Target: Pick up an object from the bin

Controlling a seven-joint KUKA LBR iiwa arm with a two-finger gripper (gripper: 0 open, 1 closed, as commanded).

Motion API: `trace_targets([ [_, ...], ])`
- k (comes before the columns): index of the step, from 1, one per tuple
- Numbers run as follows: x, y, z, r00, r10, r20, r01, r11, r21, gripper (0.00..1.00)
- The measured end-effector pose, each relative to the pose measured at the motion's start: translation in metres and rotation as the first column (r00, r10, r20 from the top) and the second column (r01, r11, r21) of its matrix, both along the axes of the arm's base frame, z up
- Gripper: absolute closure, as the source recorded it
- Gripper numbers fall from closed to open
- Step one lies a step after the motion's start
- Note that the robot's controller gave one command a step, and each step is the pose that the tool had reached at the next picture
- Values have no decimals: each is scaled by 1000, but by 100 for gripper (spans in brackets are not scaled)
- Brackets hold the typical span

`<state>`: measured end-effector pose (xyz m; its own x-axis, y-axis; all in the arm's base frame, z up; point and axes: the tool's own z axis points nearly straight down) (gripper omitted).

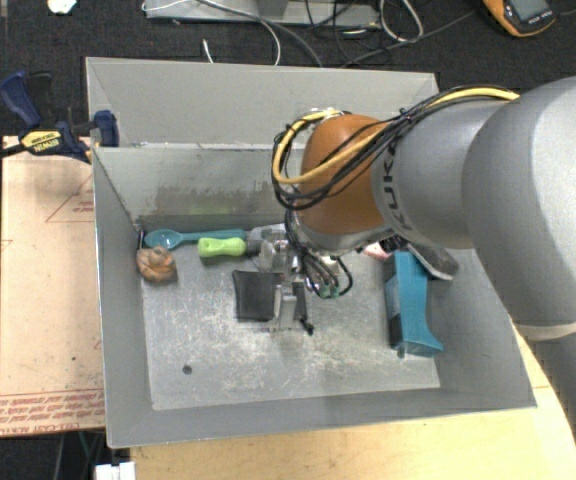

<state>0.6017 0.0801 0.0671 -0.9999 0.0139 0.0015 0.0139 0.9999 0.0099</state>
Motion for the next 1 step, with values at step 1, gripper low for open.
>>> trace_targets([
  [1, 6, 3, 7, 999, -41, 8, 41, 999, 3, 100],
])
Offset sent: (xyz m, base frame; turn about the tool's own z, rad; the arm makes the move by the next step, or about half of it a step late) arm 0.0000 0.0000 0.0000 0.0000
